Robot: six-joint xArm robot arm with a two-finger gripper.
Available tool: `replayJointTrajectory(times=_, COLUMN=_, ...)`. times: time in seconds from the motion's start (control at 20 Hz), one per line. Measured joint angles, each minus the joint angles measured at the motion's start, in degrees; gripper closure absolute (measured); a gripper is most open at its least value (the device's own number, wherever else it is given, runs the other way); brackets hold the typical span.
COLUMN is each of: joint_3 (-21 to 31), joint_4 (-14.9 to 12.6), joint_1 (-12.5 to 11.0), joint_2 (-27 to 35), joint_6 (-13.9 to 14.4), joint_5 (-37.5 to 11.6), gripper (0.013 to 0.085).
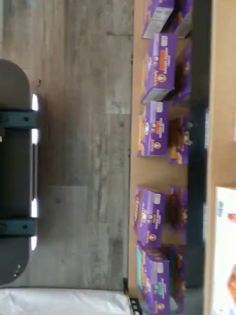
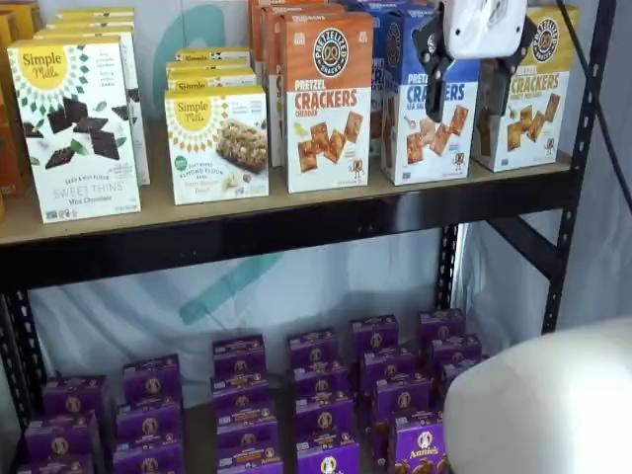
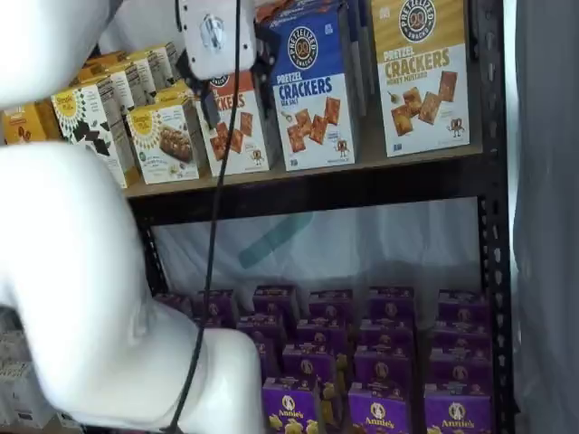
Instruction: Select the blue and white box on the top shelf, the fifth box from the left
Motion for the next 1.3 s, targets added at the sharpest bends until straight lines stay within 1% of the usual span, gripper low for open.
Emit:
replayJointTrajectory(times=0.2, joint_3=-3.07, joint_4=-0.18, joint_1=-1.94, joint_2=3.39, joint_6=-1.96, joint_5=-1.49, gripper=0.0130)
replayJointTrajectory(times=0.55, joint_3=-7.79, joint_4=0.04, joint_1=-3.88, joint_2=8.05, joint_6=-3.85, joint_5=-2.16, gripper=0.0130)
replayJointTrajectory(times=0.9, joint_3=-10.55, joint_4=0.75, joint_1=-5.06, joint_2=10.68, joint_6=-4.86, joint_5=-1.98, gripper=0.0130)
replayJointTrajectory(times=1.3, joint_3=-11.36, joint_4=0.76, joint_1=-5.53, joint_2=11.51, joint_6=-5.34, joint_5=-1.63, gripper=0.0130)
